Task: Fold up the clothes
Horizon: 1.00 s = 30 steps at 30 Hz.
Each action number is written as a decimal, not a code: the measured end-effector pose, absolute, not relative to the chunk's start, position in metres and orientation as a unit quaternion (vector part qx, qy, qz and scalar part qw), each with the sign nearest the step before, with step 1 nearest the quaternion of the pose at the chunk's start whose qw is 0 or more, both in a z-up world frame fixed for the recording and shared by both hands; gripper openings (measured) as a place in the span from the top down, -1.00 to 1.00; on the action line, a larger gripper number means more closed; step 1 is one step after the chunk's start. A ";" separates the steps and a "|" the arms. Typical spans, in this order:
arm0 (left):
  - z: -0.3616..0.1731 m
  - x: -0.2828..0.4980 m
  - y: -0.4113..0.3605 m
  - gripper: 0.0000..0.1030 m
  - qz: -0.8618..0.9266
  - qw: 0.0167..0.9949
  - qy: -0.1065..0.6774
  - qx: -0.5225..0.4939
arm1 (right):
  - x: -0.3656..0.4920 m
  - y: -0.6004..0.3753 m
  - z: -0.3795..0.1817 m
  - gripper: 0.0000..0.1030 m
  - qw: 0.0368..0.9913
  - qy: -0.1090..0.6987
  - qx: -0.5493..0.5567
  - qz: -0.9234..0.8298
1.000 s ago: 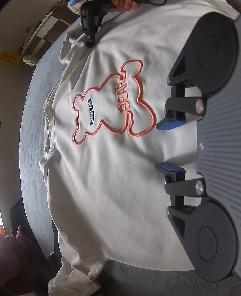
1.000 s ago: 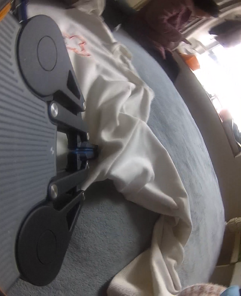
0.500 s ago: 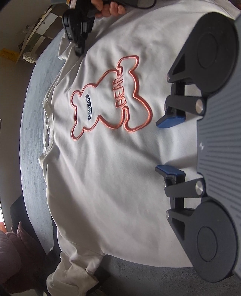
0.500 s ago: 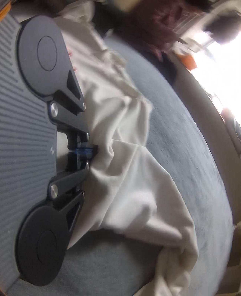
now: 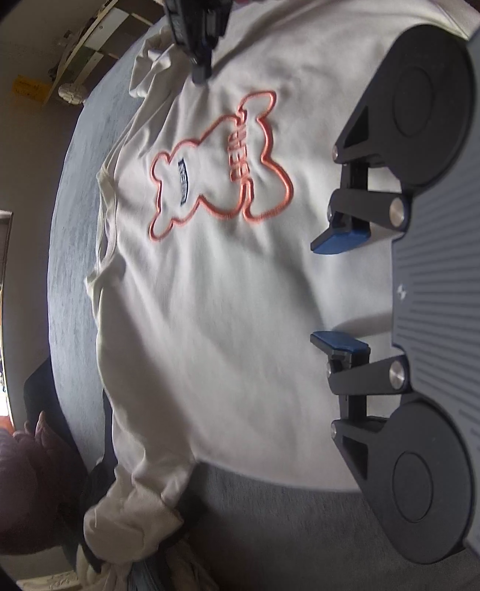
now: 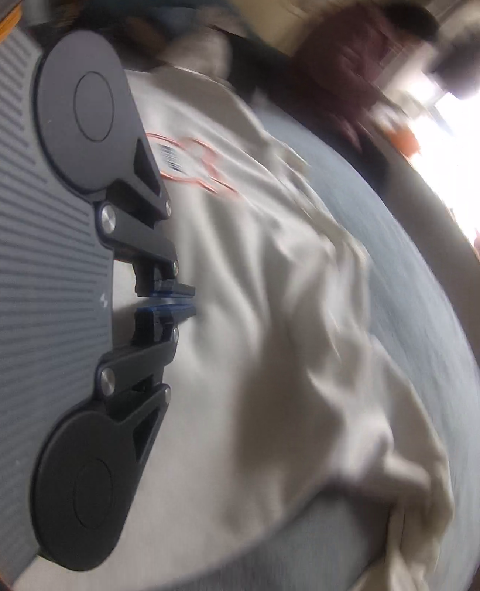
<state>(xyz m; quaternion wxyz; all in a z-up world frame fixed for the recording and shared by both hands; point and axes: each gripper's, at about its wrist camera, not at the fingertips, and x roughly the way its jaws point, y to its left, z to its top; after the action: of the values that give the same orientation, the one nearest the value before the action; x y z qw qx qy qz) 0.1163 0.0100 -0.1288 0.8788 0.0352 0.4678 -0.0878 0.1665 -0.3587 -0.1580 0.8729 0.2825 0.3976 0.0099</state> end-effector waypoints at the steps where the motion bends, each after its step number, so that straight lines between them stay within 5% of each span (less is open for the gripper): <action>1: -0.130 0.115 0.016 0.06 -0.077 0.879 0.469 0.034 | 0.160 -0.350 -0.151 0.85 0.878 0.394 0.271 0.025; 11: -0.130 0.105 0.060 0.06 -0.005 0.880 0.474 -0.011 | 0.076 -0.196 -0.153 0.84 0.865 0.414 0.080 0.272; 17: -0.122 0.096 0.085 0.06 0.017 0.889 0.456 -0.036 | 0.087 -0.266 -0.157 0.81 0.870 0.430 0.202 0.132; 30: -0.088 0.120 0.137 0.01 0.077 0.928 0.355 -0.084 | 0.088 -0.210 -0.130 0.60 0.856 0.432 0.179 0.220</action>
<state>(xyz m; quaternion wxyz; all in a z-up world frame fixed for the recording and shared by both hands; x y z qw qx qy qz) 0.1203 0.1369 -0.0880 0.9280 -0.0842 0.3549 0.0767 0.0881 -0.2099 -0.1297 0.8562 0.1788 0.4319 0.2199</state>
